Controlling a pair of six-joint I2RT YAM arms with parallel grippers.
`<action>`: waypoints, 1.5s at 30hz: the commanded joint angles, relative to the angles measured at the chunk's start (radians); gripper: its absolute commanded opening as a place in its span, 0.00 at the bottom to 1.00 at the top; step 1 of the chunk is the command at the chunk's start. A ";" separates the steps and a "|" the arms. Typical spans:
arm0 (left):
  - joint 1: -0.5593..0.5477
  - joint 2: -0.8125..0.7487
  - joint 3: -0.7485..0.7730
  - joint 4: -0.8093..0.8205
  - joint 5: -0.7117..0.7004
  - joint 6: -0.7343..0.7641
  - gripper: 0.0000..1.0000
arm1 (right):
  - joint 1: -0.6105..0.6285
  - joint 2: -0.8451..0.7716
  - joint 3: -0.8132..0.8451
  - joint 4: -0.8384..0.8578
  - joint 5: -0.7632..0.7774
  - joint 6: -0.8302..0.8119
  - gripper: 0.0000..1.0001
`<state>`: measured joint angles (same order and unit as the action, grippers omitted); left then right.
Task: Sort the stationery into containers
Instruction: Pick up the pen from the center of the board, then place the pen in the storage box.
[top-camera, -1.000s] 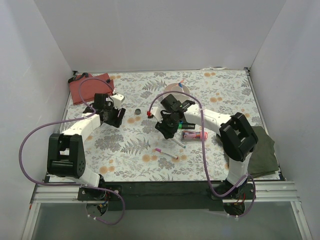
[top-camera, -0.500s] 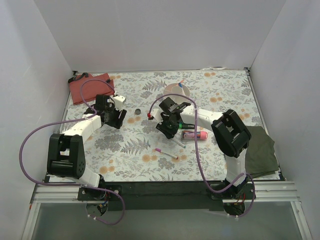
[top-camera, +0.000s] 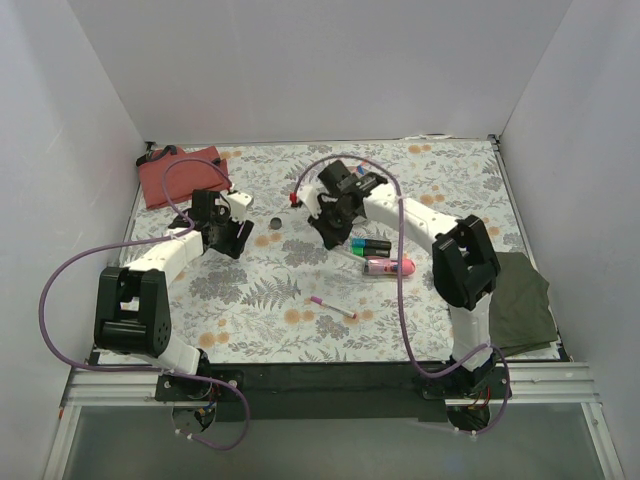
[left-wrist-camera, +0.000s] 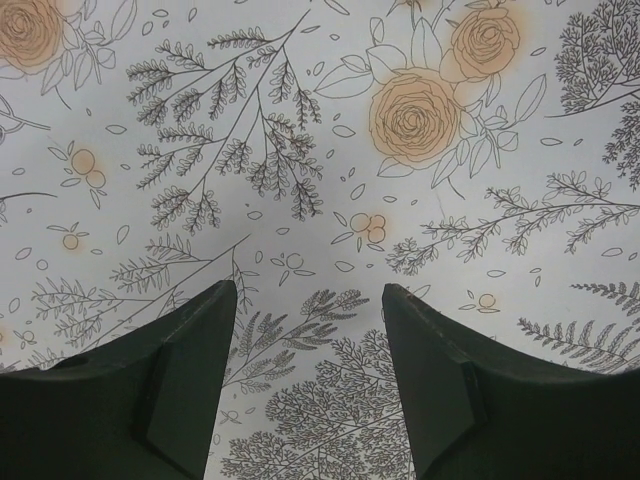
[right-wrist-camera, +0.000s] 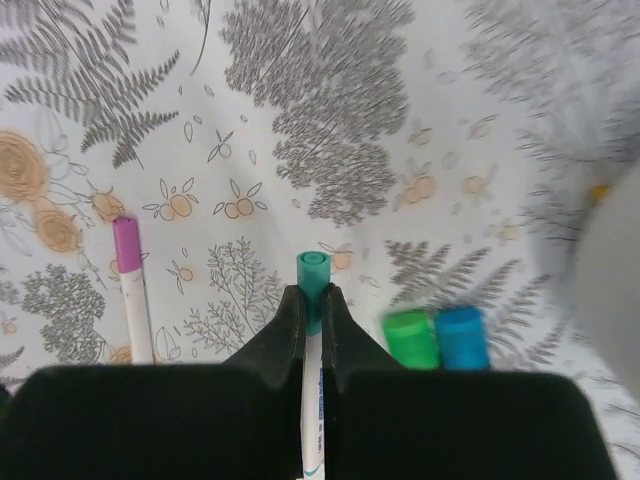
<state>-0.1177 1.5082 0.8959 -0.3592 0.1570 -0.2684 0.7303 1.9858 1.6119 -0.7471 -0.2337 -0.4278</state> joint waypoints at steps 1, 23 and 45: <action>0.021 -0.003 0.061 0.006 0.015 0.034 0.60 | -0.138 -0.025 0.239 -0.113 -0.200 -0.037 0.01; 0.036 0.227 0.330 -0.198 0.072 0.006 0.59 | -0.391 -0.298 -0.313 1.221 -0.240 0.247 0.01; 0.036 0.314 0.434 -0.287 0.024 -0.020 0.59 | -0.451 -0.058 -0.236 1.382 -0.193 0.287 0.13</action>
<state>-0.0814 1.8309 1.3052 -0.6312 0.1970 -0.2871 0.2832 1.9369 1.3281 0.5690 -0.4435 -0.1539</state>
